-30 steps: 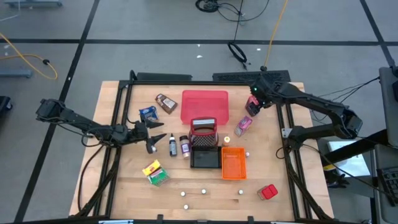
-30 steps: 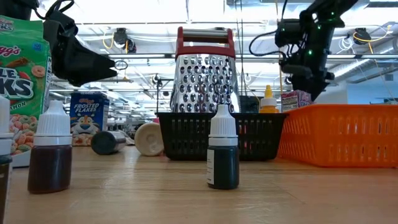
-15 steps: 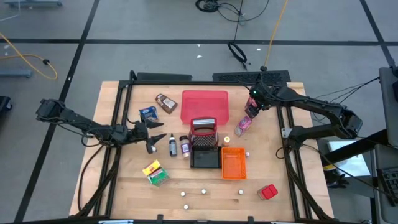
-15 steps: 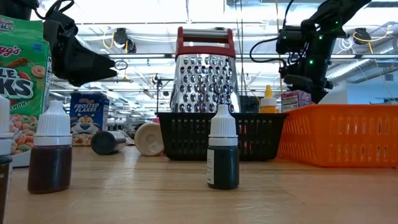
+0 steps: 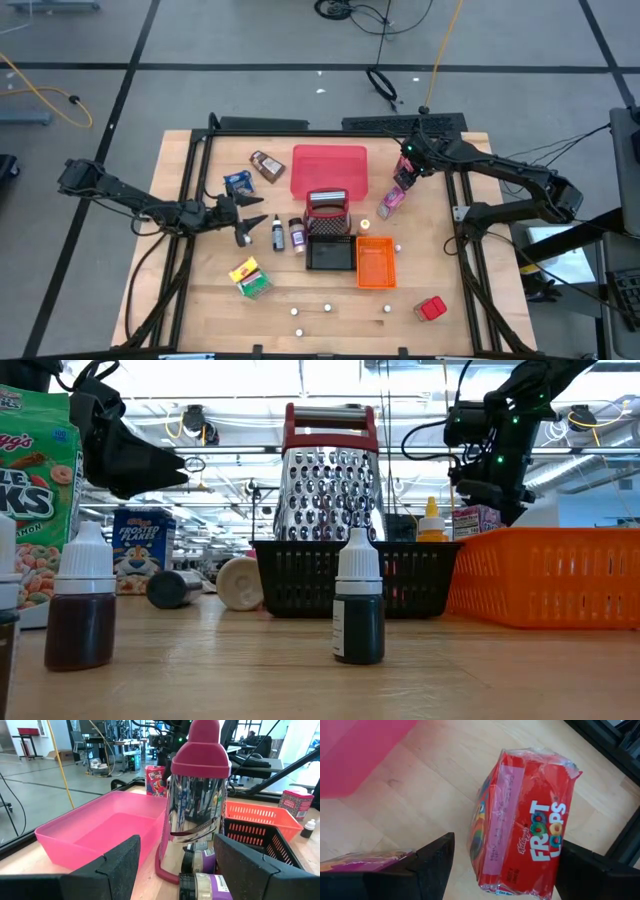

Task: Pick & Place Kitchen Items
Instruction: Put the red cereal box into the red bin

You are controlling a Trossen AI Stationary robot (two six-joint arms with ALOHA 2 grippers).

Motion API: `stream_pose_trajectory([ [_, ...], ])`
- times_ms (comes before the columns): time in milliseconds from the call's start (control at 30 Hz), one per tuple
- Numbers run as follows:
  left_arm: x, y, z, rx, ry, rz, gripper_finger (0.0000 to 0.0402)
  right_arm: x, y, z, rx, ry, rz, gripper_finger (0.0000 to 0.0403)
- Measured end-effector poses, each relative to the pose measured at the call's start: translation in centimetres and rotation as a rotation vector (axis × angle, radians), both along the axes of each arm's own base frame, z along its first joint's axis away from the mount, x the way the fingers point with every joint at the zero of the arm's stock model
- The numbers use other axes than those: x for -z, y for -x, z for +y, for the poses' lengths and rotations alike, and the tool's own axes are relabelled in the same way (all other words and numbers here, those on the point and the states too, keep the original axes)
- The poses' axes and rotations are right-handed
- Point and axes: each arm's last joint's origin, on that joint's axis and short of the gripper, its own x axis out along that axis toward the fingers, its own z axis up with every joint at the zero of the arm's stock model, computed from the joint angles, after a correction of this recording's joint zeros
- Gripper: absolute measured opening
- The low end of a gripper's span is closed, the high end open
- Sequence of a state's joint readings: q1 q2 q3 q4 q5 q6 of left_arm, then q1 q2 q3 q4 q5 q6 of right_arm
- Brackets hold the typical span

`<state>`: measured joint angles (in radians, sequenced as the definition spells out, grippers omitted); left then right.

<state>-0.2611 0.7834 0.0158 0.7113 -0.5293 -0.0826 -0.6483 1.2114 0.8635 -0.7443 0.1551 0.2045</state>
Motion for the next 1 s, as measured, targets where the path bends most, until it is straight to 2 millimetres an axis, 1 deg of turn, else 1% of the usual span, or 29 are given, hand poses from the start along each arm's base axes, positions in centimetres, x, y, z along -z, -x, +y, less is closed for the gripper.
stream_pose_trajectory([
  [900,0.01,0.00,0.00,0.000,0.000,0.001,0.0255,0.00,0.00,-0.01,-0.003,0.001,0.001,0.0279],
  [1000,0.01,0.00,0.00,0.000,0.000,0.001,0.0255,0.00,0.00,0.00,0.003,-0.001,-0.001,0.0273],
])
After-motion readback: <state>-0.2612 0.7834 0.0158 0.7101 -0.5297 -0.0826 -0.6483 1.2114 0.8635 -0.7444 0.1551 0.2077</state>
